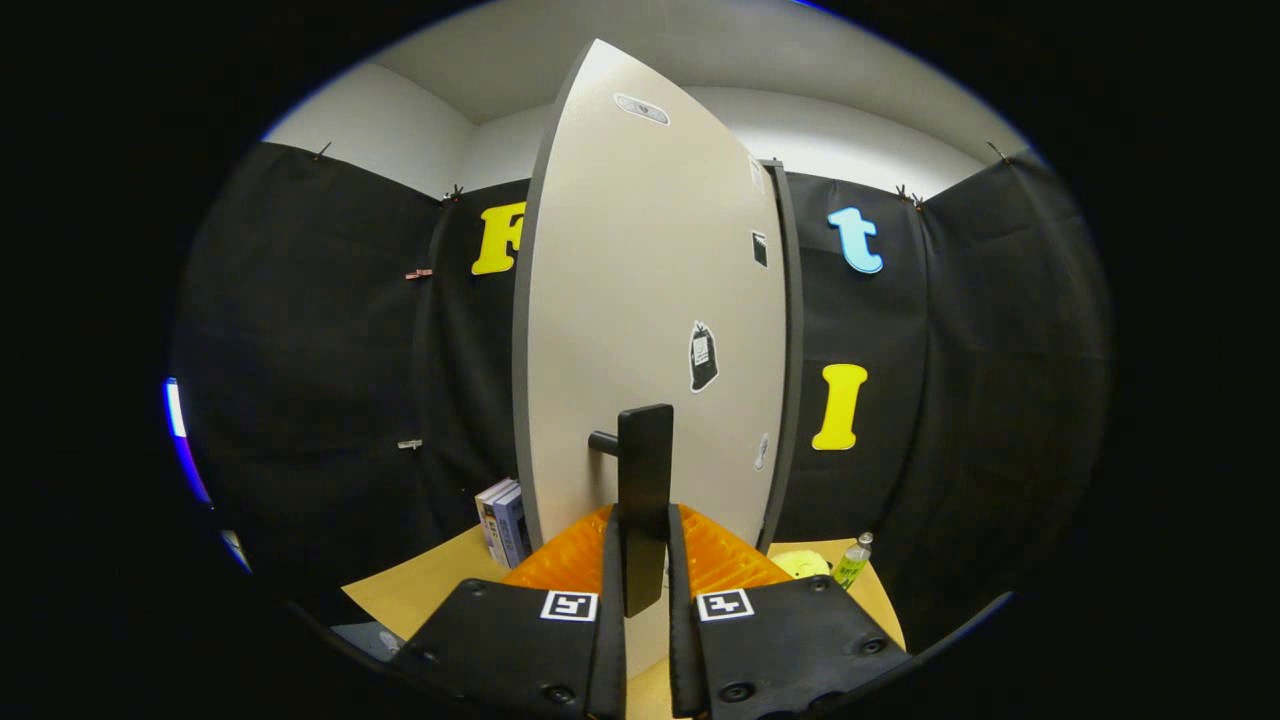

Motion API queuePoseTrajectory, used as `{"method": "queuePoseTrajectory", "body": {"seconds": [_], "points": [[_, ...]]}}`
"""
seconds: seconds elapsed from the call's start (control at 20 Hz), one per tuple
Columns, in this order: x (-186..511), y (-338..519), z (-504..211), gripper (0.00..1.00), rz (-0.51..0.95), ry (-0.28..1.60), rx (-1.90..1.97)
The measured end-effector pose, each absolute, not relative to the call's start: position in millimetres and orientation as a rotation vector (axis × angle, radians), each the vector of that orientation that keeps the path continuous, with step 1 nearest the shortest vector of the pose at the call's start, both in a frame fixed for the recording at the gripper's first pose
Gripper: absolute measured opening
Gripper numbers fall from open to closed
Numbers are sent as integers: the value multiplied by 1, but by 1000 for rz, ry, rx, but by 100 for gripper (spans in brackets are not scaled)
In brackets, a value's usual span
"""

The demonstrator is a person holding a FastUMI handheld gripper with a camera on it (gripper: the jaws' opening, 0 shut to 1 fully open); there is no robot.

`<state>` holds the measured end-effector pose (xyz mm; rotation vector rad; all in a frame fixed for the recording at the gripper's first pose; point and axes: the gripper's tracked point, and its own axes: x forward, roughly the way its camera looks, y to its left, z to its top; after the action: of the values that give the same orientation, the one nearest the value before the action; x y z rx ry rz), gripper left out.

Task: Open the shoe cabinet door, grab the shoes and put them into the shoe cabinet, then close the shoe cabinet door.

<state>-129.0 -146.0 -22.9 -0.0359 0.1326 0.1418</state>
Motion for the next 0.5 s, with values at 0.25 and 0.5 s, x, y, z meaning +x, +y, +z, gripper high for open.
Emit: {"method": "queuePoseTrajectory", "body": {"seconds": [0.25, 0.5], "points": [[-136, -188, -20, 21, 54, 133, -33], [-147, -223, -18, 21, -41, 129, -19]]}}
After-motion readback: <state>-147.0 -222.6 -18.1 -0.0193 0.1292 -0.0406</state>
